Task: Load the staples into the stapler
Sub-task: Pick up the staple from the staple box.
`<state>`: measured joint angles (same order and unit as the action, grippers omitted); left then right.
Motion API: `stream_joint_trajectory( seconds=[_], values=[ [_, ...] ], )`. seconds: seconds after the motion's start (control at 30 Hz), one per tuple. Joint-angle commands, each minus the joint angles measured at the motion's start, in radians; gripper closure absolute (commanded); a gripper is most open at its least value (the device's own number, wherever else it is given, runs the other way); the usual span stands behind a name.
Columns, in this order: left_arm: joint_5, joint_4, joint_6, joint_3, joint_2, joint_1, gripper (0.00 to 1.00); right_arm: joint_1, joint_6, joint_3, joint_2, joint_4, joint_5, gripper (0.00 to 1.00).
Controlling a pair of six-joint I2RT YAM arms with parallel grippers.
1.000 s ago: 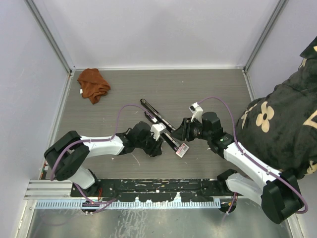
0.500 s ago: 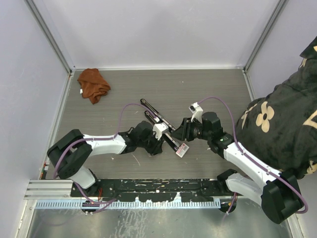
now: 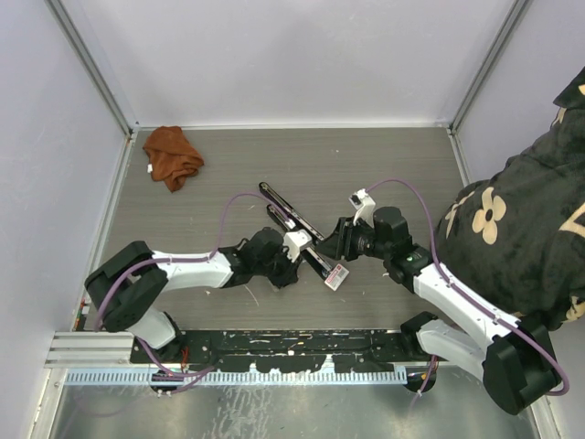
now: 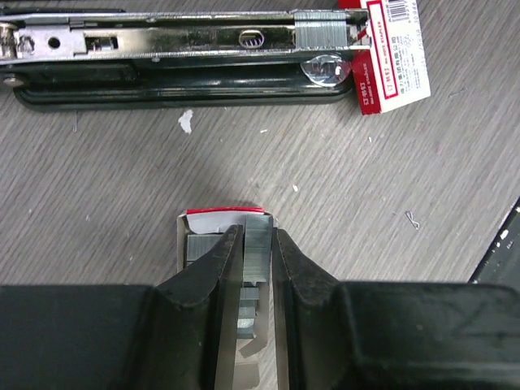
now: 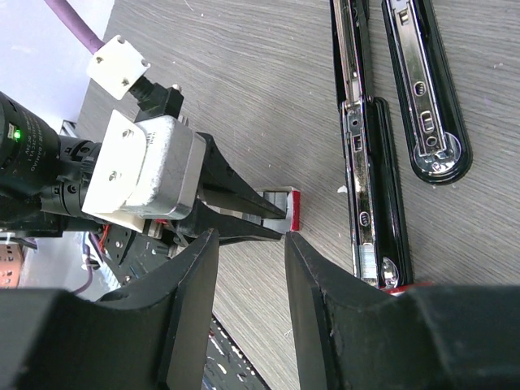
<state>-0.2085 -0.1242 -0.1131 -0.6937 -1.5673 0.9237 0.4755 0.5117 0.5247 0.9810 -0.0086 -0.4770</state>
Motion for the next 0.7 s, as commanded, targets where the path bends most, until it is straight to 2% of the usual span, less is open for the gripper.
stream_joint_trajectory(
  seconds=[0.0,0.2,0.37,0.53,0.6,0.67],
  values=[
    [0.029,-0.071,-0.027,0.026,0.108,0.004,0.80,-0.003,0.015,0.010,-0.047,0.049,-0.006,0.56],
    [0.028,-0.105,-0.091,0.053,0.220,-0.021,0.83,-0.003,0.026,0.017,-0.080,0.050,-0.016,0.55],
    [-0.067,-0.139,-0.185,0.085,0.329,-0.077,0.83,-0.002,0.044,0.005,-0.089,0.100,-0.093,0.54],
    [-0.229,-0.226,-0.323,0.123,0.441,-0.137,0.83,-0.002,0.150,-0.067,-0.079,0.363,-0.267,0.50],
    [-0.291,-0.253,-0.377,0.124,0.469,-0.147,0.84,-0.002,0.223,-0.102,-0.079,0.482,-0.305,0.48],
    [-0.323,-0.263,-0.432,0.118,0.493,-0.153,0.84,-0.002,0.246,-0.117,-0.084,0.532,-0.311,0.47]
  ],
)
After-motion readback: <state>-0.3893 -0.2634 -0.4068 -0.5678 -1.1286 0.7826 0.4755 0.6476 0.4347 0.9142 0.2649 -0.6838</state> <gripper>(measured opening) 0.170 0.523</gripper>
